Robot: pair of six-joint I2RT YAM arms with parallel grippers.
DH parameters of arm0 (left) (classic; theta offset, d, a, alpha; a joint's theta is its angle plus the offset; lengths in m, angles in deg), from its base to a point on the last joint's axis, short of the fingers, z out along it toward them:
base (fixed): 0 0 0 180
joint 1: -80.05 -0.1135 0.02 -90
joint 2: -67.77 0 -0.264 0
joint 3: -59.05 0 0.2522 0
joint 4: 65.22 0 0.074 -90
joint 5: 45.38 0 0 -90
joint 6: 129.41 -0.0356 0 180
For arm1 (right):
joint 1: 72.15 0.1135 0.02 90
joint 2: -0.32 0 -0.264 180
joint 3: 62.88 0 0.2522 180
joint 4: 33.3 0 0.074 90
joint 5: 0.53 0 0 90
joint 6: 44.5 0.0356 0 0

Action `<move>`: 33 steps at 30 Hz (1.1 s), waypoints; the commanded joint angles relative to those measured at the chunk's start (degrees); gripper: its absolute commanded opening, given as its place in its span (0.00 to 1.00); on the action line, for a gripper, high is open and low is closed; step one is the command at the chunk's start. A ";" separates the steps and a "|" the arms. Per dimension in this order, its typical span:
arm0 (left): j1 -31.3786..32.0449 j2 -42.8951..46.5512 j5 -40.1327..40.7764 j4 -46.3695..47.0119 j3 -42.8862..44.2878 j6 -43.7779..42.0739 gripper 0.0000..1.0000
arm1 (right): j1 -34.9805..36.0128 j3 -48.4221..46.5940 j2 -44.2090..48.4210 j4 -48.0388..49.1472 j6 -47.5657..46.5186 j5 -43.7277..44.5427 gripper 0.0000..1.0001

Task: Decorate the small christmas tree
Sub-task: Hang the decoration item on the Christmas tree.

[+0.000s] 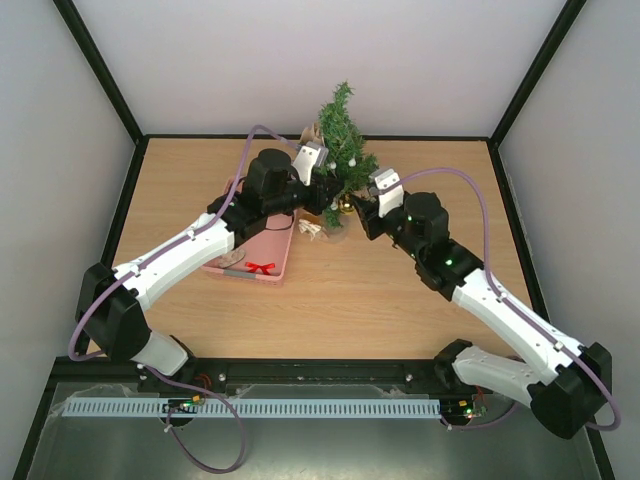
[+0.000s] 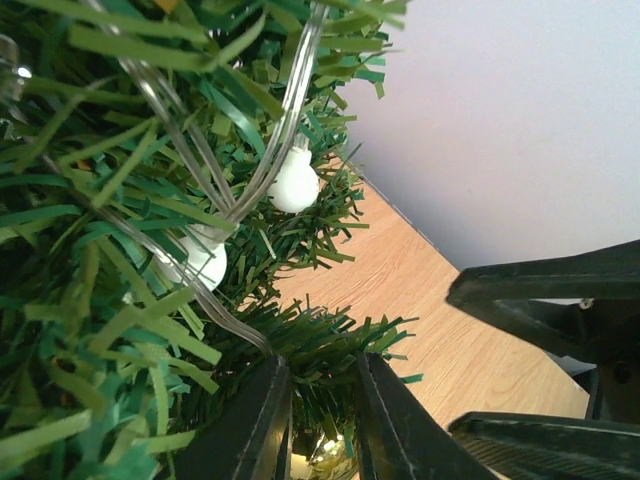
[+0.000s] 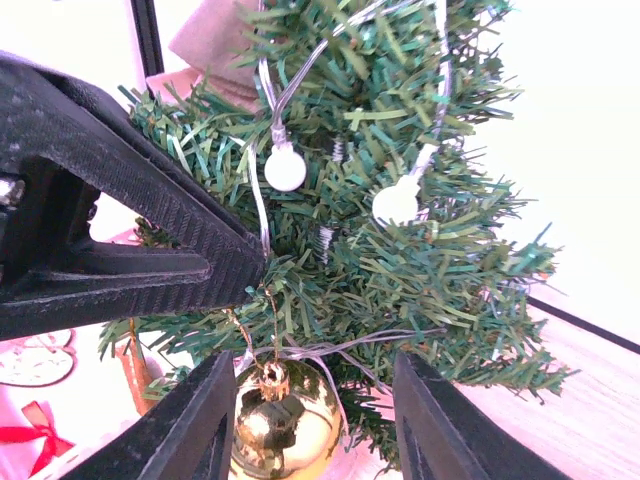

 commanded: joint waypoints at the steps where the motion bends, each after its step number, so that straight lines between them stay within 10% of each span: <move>1: 0.20 1.02 -0.80 0.71 1.37 -0.46 0.20 | -0.09 1.78 3.71 -0.36 3.60 2.03 0.43; 33: 0.20 6.00 2.83 -0.63 1.49 -1.54 0.51 | -0.09 4.69 12.21 -1.31 11.38 0.72 0.77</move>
